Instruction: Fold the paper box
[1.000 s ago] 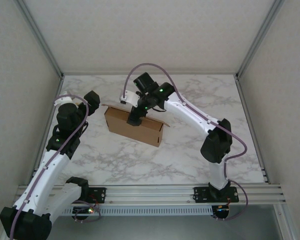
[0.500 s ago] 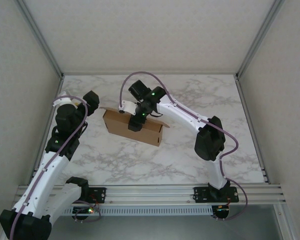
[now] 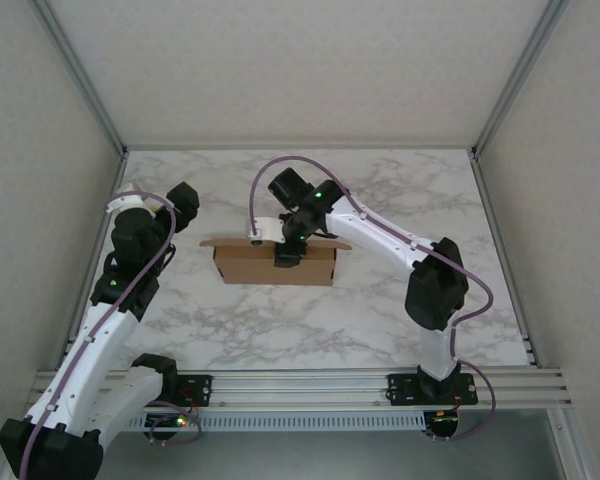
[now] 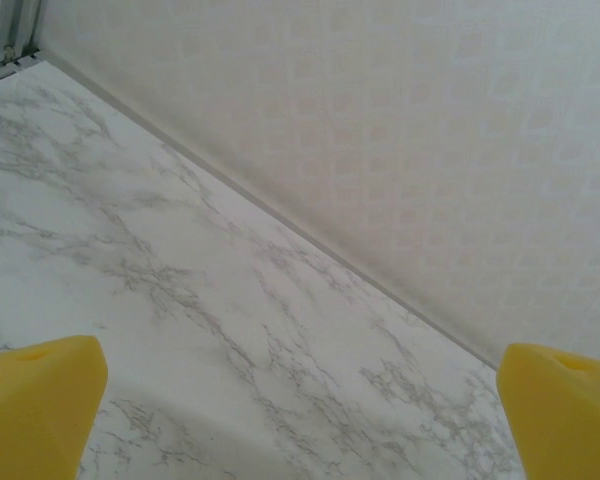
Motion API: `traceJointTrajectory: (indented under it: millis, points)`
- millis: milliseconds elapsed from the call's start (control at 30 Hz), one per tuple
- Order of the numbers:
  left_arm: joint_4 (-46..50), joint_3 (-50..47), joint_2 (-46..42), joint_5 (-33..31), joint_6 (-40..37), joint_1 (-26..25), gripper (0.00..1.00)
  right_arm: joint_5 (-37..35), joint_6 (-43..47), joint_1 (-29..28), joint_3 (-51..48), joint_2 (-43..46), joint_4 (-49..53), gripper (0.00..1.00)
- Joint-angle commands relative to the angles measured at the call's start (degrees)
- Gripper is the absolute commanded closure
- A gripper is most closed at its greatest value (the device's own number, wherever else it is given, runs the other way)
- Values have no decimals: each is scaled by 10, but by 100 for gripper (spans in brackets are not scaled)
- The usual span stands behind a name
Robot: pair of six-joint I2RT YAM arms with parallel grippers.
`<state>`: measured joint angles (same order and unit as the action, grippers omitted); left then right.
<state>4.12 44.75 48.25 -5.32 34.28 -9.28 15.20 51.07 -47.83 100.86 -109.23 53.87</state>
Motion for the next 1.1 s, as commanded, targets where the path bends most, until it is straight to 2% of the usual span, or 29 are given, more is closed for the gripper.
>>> traceJointTrajectory:
  millis: [0, 100, 300, 433, 633, 700, 800, 900, 933, 1000, 1067]
  points:
    - [3, 8, 3, 11, -4, 0, 0, 72, 78, 14, -28, 54, 23, 48]
    - [-1, 7, 7, 15, -5, -2, 0, 88, 106, 15, -24, 56, 48, 50]
    - [-1, 4, 4, 12, -9, -2, 0, 32, 95, 15, -30, 40, 56, 55]
    - [-1, -1, 1, 9, -11, -3, 0, 15, 76, 15, -73, 60, 7, 54]
    - [-7, -6, 2, 12, -10, -4, 0, 2, 55, 18, -75, 49, 14, 50]
    - [-7, -7, 1, 12, -11, -3, 0, 3, 55, 18, -82, 49, 11, 44]
    - [-7, -8, 1, 16, -11, -3, 0, 3, 49, 19, -92, 55, -8, 30]
    - [-2, -8, 1, 19, -12, -3, 0, 7, 41, 21, -102, 67, -32, 21]
    - [-1, -9, -1, 19, -13, -3, 0, 15, 35, 23, -102, 71, -39, 13]
    - [-2, -10, -3, 20, -13, -3, 0, 18, 29, 26, -102, 74, -46, 4]
    - [-1, -8, -3, 22, -13, -3, 0, 18, 28, 27, -99, 76, -46, 1]
